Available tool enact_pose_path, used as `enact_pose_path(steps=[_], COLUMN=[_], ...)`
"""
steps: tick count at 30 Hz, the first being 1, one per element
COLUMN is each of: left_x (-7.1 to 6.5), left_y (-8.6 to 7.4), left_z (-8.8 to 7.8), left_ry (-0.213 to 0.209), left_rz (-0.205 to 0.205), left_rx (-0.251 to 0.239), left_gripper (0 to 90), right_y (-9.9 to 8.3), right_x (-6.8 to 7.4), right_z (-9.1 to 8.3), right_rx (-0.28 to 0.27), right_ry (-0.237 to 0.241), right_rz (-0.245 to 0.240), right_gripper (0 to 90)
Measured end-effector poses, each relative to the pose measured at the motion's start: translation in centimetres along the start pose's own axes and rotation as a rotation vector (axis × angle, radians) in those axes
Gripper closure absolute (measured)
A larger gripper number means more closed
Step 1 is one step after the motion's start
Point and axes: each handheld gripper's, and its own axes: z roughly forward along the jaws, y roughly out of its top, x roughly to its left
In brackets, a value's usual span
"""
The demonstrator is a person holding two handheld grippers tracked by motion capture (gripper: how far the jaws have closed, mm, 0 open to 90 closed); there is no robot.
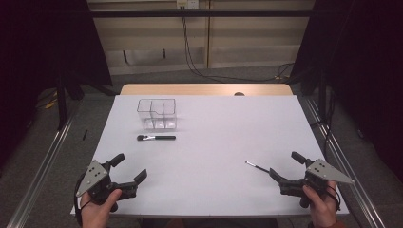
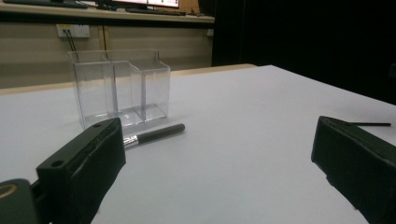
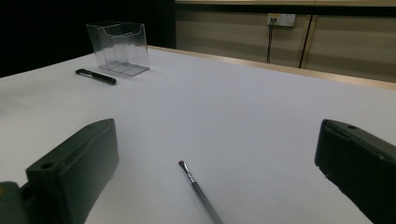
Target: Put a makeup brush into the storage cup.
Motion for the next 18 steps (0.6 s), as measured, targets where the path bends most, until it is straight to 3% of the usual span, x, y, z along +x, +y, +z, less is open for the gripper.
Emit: enact_pose_path(steps=[12,16,18], left_x=[-0.16,-0.18,-0.22], left_y=[-0.05,-0.08,-0.16], left_z=[0.35,0.46,0.60], left_ry=[-0.011,0.011,0.005], left_rz=[0.035,0.047,0.037], left_rx=[0.026,0.048,0.049], left_gripper=[3.7,3.9,3.9], right_y=[-0.06,-0.02,0.02], right_x=[-0.10,-0.02,0.04], right_z=[-0.17,-0.06,-0.05], right_rx=[-0.003,-0.001,-0.004], right_ry=[0.006,0.006,0.009], right_rz=[0.009,0.006,0.007], right_gripper=[0.0,0.0,0.0])
